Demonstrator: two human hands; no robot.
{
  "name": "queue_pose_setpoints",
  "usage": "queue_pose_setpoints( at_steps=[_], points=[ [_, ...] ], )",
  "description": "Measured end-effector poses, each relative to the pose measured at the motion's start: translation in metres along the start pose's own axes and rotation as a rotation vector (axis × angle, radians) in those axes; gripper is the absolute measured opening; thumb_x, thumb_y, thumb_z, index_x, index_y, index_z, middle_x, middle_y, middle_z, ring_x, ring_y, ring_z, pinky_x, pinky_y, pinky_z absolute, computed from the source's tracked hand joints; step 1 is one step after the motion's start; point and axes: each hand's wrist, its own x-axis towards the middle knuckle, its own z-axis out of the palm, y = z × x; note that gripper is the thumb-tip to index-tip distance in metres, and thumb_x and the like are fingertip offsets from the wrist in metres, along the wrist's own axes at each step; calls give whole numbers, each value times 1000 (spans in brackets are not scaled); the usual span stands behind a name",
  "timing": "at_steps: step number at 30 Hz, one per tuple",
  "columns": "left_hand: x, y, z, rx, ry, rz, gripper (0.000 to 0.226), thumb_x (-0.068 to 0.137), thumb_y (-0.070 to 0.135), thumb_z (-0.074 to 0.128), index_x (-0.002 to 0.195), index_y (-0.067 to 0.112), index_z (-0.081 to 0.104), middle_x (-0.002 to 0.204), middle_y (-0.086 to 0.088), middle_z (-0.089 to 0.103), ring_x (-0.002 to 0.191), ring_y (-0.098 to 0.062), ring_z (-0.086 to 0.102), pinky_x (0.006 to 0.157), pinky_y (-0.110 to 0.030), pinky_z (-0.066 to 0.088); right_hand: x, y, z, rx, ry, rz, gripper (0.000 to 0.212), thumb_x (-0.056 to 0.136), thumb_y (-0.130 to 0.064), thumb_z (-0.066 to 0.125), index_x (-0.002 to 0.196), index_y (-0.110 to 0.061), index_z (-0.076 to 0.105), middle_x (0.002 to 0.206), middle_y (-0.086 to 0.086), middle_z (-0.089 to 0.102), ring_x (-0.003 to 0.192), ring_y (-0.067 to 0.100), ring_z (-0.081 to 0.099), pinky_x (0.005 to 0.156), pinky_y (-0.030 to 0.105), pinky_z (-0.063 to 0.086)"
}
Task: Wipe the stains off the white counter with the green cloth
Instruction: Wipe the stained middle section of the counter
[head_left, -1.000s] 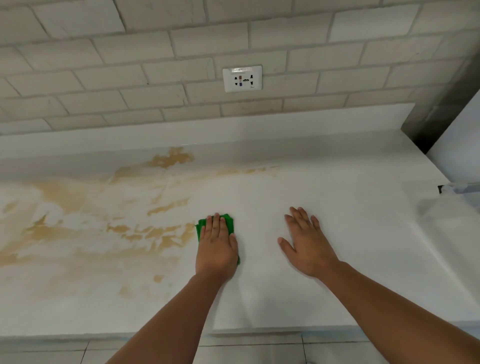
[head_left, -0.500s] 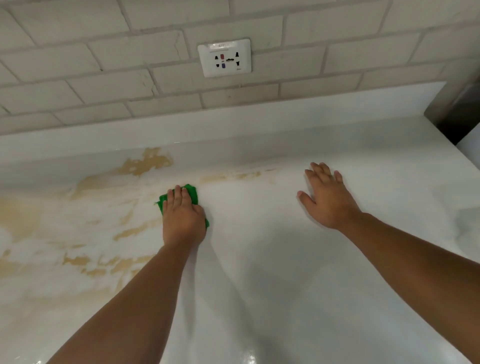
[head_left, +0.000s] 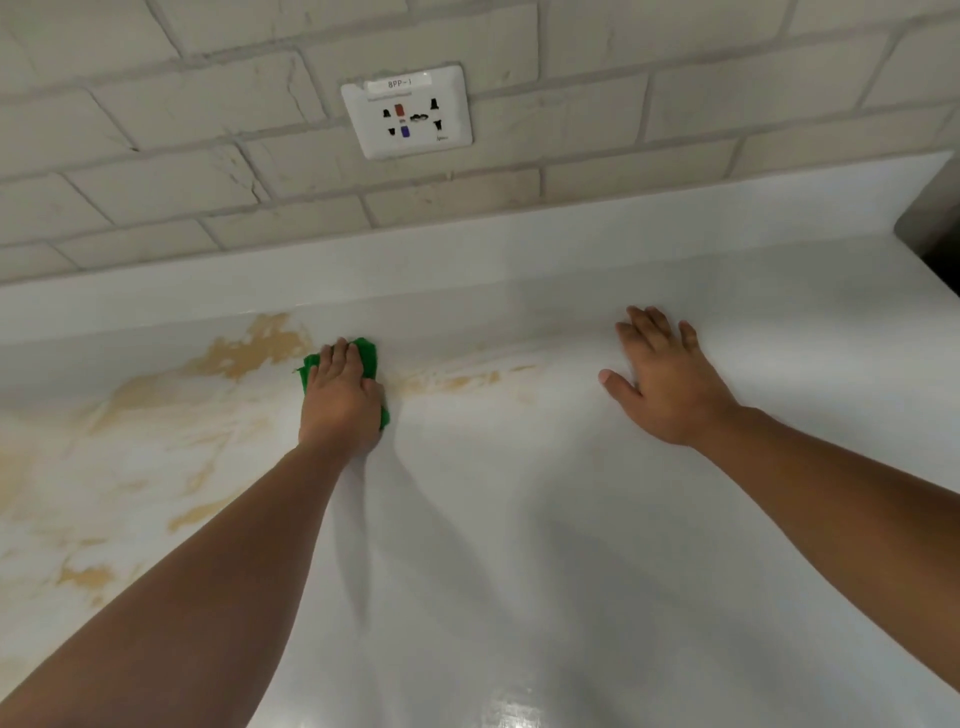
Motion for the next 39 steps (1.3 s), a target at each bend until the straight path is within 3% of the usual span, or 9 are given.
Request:
queue_pose_setpoints(
  at_steps=[14, 19, 27, 32, 39],
  points=[
    [48, 109, 19, -149, -57, 374, 57, 98, 25, 25, 153, 10, 24, 162, -2, 16, 150, -15, 8, 122, -30, 3, 4, 1, 5, 1, 8, -10, 83, 91, -64, 11, 152, -10, 25, 163, 9, 15, 151, 23, 7, 121, 50, 8],
    [72, 146, 21, -164, -140, 514, 51, 102, 15, 30, 153, 16, 25, 161, 3, 17, 149, -11, 8, 118, -21, -3, 5, 2, 6, 6, 0, 0, 84, 90, -64, 10, 153, -11, 23, 164, 7, 14, 151, 21, 5, 122, 48, 6],
    [79, 155, 21, -181, -252, 825, 58, 94, 22, 25, 151, 18, 30, 159, 6, 24, 145, -1, 9, 118, -18, -3, 5, 1, 4, 8, -10, -1, 82, 90, -61, 10, 154, -12, 22, 164, 7, 12, 151, 21, 5, 122, 47, 7],
    [51, 141, 23, -235, -275, 968, 59, 92, 28, 22, 149, 16, 35, 155, 8, 28, 147, -10, 17, 122, -27, 6, 4, 1, 2, 19, -27, 4, 83, 88, -59, 7, 154, -12, 21, 164, 6, 10, 151, 20, 3, 123, 46, 5],
    [-23, 130, 9, -373, -281, 1140, 55, 85, 6, 40, 139, 3, 50, 148, -6, 46, 145, -17, 31, 121, -35, 17, 2, 0, -2, 15, -36, -16, 80, 88, -54, 10, 153, -10, 22, 164, 9, 12, 151, 23, 4, 122, 47, 6]
  ],
)
